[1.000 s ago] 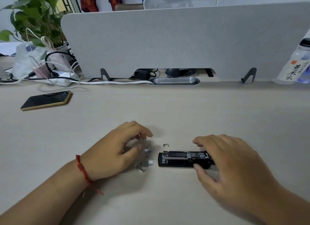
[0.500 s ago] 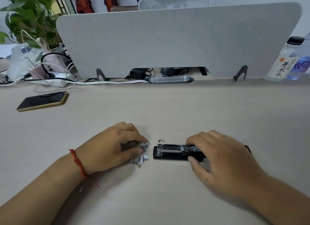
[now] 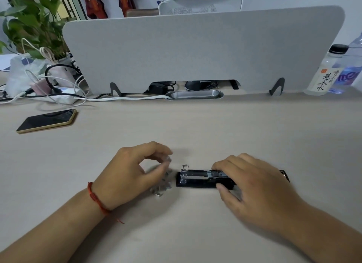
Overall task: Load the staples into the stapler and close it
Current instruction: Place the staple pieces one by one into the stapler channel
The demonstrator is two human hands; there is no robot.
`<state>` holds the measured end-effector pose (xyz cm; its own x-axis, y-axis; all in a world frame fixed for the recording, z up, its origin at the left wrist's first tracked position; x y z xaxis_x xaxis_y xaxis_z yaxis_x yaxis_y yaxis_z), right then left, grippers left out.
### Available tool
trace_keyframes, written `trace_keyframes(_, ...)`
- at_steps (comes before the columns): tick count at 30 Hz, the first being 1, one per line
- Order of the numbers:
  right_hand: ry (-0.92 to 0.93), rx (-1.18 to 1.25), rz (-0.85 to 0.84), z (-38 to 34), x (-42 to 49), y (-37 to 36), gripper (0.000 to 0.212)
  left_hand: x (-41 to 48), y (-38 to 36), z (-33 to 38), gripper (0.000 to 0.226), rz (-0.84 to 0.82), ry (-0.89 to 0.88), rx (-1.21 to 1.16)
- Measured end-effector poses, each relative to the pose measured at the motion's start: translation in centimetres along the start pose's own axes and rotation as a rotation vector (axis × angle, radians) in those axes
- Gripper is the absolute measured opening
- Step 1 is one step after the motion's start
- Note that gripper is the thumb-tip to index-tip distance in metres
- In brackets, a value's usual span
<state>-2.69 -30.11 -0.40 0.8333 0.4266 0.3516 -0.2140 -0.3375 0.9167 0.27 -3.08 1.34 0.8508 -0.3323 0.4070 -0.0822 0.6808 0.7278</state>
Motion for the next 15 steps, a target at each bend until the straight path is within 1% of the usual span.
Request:
trace_keyframes(2,-0.002,-0.001,-0.001,0.0,-0.1,0.0,0.026,-0.1,-0.7,0.9,0.030,-0.002,-0.035,-0.047)
trace_keyframes(5,-0.008,-0.004,-0.003,0.0,-0.1,-0.1,0.026,-0.2,-1.6,1.7,0.024,-0.033,-0.080,-0.077)
trace_keyframes(8,-0.009,-0.004,0.004,0.0,-0.1,-0.1,0.026,-0.1,-1.9,1.3,0.021,-0.046,-0.058,-0.134)
trace_keyframes(13,0.006,-0.001,0.011,0.1,0.0,-0.3,0.028,-0.3,-2.2,1.0,0.031,-0.067,-0.058,-0.191)
trace_keyframes(15,0.000,0.003,0.009,0.1,-0.1,-0.3,0.028,-0.4,-2.2,0.5,0.028,-0.070,-0.025,-0.212)
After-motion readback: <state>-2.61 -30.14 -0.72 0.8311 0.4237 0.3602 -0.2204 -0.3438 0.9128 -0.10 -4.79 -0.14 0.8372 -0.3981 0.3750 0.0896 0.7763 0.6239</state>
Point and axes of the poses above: each hand's wrist, its own x-axis towards the middle knuckle, its own y-axis out of the back of the hand, z = x × y, the point moved 5 cm from there along x, towards the middle knuckle, and after that the axes turned 1 degree about -y, right-handed, at the moved point
